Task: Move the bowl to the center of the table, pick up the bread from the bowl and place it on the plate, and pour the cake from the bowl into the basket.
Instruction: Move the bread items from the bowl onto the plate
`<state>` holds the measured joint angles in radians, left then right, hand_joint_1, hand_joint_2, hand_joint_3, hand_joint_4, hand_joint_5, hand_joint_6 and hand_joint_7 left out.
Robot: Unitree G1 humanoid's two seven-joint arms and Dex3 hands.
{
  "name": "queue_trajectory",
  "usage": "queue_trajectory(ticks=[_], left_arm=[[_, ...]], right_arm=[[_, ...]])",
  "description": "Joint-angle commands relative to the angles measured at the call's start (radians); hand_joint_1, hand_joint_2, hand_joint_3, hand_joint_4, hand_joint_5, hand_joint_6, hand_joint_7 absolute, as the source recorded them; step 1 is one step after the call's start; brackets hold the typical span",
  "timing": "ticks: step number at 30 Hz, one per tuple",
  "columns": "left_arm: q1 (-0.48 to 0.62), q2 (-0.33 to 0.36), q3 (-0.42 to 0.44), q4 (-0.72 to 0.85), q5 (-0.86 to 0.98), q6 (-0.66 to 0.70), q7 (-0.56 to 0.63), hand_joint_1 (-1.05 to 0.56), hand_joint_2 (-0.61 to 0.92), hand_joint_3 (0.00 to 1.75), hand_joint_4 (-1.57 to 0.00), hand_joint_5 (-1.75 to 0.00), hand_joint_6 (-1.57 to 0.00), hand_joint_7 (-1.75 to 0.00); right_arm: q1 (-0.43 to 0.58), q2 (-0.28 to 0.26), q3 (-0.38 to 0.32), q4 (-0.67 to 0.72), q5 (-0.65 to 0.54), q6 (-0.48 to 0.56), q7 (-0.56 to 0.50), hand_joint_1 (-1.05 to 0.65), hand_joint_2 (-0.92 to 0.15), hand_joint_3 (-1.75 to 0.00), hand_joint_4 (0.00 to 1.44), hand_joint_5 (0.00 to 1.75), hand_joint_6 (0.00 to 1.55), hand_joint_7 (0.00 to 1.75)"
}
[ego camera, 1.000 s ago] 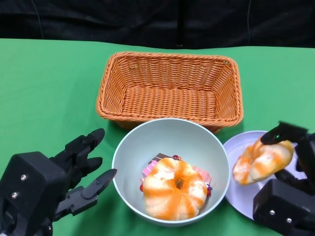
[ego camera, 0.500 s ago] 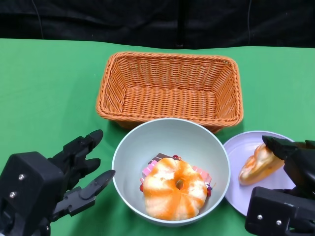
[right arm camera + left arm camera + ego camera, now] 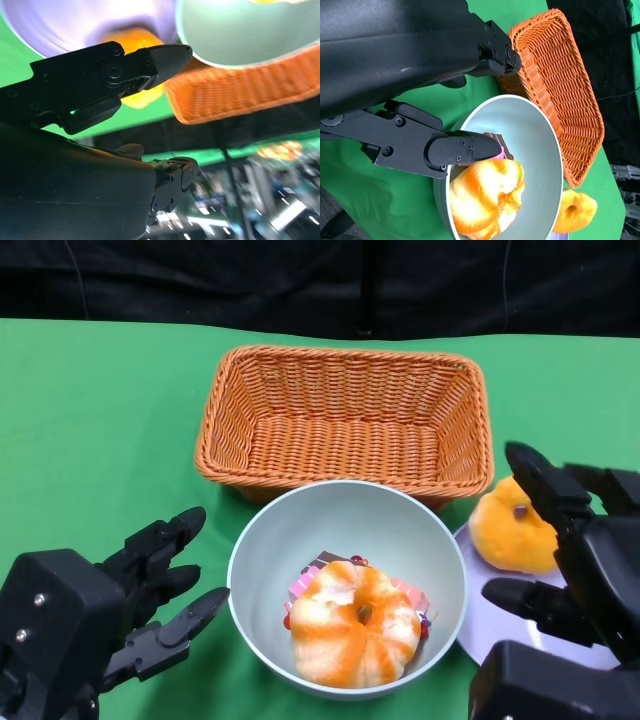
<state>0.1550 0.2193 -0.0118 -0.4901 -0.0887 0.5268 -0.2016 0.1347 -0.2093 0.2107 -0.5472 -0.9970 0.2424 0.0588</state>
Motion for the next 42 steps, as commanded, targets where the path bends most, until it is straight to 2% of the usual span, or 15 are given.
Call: queue_trajectory(ticks=[1,5,8,10,12,17,25,39,42], left_arm=[[0.005,0.008,0.010,0.008,-0.006,-0.022,-0.009,-0.42,0.92,0.38,-0.02,-0.63,-0.25,-0.01],[0.006,0.008,0.009,0.013,-0.007,-0.028,-0.012,-0.42,0.92,0.37,-0.01,-0.63,-0.24,-0.01],[0.008,0.007,0.005,0.012,-0.005,-0.029,-0.011,-0.42,0.92,0.36,-0.02,-0.63,-0.25,-0.01],[0.010,0.007,0.005,0.012,-0.006,-0.032,-0.011,-0.43,0.92,0.36,-0.02,-0.64,-0.26,-0.02],[0.010,0.006,0.005,0.012,-0.006,-0.032,-0.011,-0.43,0.92,0.36,-0.02,-0.64,-0.26,-0.02],[0.010,0.005,0.003,0.020,-0.006,-0.043,-0.012,-0.43,0.92,0.36,-0.02,-0.64,-0.27,-0.02],[0.014,-0.003,-0.005,0.011,0.002,-0.035,-0.003,-0.44,0.92,0.33,-0.03,-0.65,-0.27,-0.02],[0.019,-0.003,-0.013,0.006,0.019,-0.043,0.005,-0.45,0.92,0.33,-0.04,-0.66,-0.28,-0.02],[0.019,-0.003,-0.016,0.005,0.028,-0.045,0.008,-0.45,0.92,0.33,-0.04,-0.66,-0.29,-0.02]], right_arm=[[0.008,-0.004,-0.013,-0.015,0.073,-0.073,-0.039,-0.64,-0.92,-0.16,0.00,0.59,0.15,0.03],[-0.008,-0.004,0.006,-0.049,0.171,-0.127,0.024,-0.63,-0.92,-0.15,0.00,0.56,0.15,0.03],[-0.031,-0.005,0.032,-0.049,0.214,-0.152,0.067,-0.63,-0.92,-0.12,0.00,0.62,0.19,0.06],[-0.049,-0.001,0.052,-0.033,0.224,-0.168,0.075,-0.62,-0.91,-0.06,0.00,0.71,0.22,0.09],[-0.054,0.000,0.057,-0.027,0.226,-0.174,0.077,-0.62,-0.90,-0.04,0.00,0.74,0.23,0.10],[-0.100,0.027,0.119,0.024,0.231,-0.170,0.108,-0.64,-0.90,-0.02,0.00,0.82,0.26,0.14],[-0.198,0.056,0.207,0.222,0.203,-0.187,0.094,-0.63,-0.90,-0.01,0.00,0.83,0.26,0.14],[-0.348,0.050,0.322,0.564,0.136,-0.242,0.007,-0.64,-0.91,0.00,0.05,0.83,0.32,0.15],[-0.369,0.046,0.336,0.609,0.127,-0.254,-0.006,-0.43,-0.90,0.00,0.37,0.75,0.57,0.17]])
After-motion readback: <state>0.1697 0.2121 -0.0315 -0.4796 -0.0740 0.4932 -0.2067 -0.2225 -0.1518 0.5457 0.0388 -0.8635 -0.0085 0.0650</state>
